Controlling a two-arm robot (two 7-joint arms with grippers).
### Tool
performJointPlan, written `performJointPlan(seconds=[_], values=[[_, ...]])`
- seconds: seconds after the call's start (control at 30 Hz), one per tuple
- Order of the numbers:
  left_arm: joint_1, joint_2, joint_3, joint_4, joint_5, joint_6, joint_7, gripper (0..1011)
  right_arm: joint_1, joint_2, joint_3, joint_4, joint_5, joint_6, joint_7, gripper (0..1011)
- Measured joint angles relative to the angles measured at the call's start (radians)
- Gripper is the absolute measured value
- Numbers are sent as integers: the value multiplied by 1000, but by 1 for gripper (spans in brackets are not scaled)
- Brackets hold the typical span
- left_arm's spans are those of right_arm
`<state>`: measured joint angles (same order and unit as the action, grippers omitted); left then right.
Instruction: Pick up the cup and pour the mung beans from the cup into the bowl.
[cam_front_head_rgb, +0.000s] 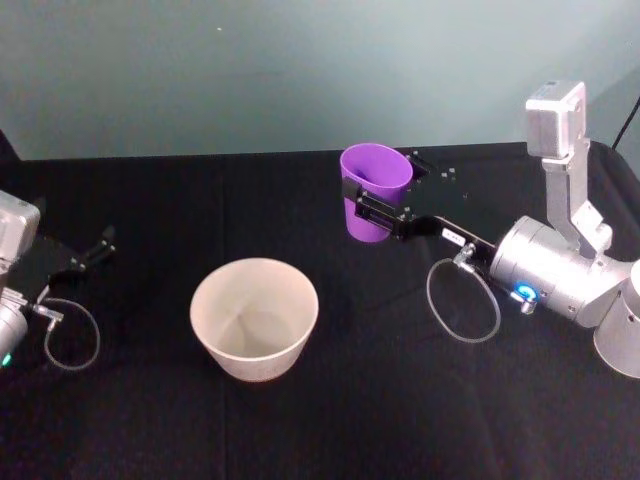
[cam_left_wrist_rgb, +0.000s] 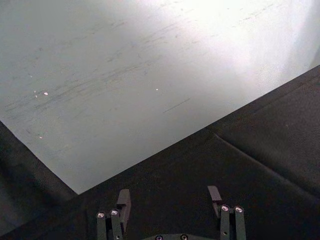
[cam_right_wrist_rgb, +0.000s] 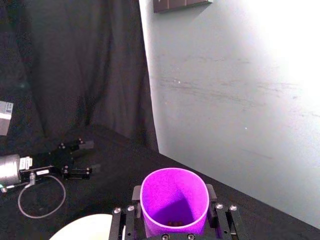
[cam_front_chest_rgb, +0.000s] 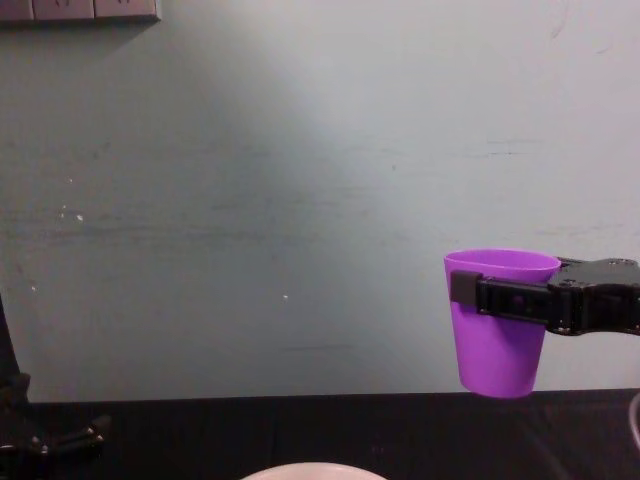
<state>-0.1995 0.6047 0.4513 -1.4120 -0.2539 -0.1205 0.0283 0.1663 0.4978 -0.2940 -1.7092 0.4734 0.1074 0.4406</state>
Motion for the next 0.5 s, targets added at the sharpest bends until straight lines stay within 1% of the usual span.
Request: performJointPlan(seconds=[0.23, 0.3, 0.37, 0.5], values=[[0, 0, 0, 0, 0, 0, 0, 1000, 0, 0, 0, 0, 0, 0, 0, 724], [0, 0, 0, 0, 0, 0, 0, 1000, 2, 1, -2, 2, 6, -1, 3, 724], [0, 0, 0, 0, 0, 0, 0, 1000, 10, 2, -10, 14, 18, -5, 15, 724], [0, 0, 0, 0, 0, 0, 0, 1000, 37, 0, -32, 40, 24, -3, 16, 724]])
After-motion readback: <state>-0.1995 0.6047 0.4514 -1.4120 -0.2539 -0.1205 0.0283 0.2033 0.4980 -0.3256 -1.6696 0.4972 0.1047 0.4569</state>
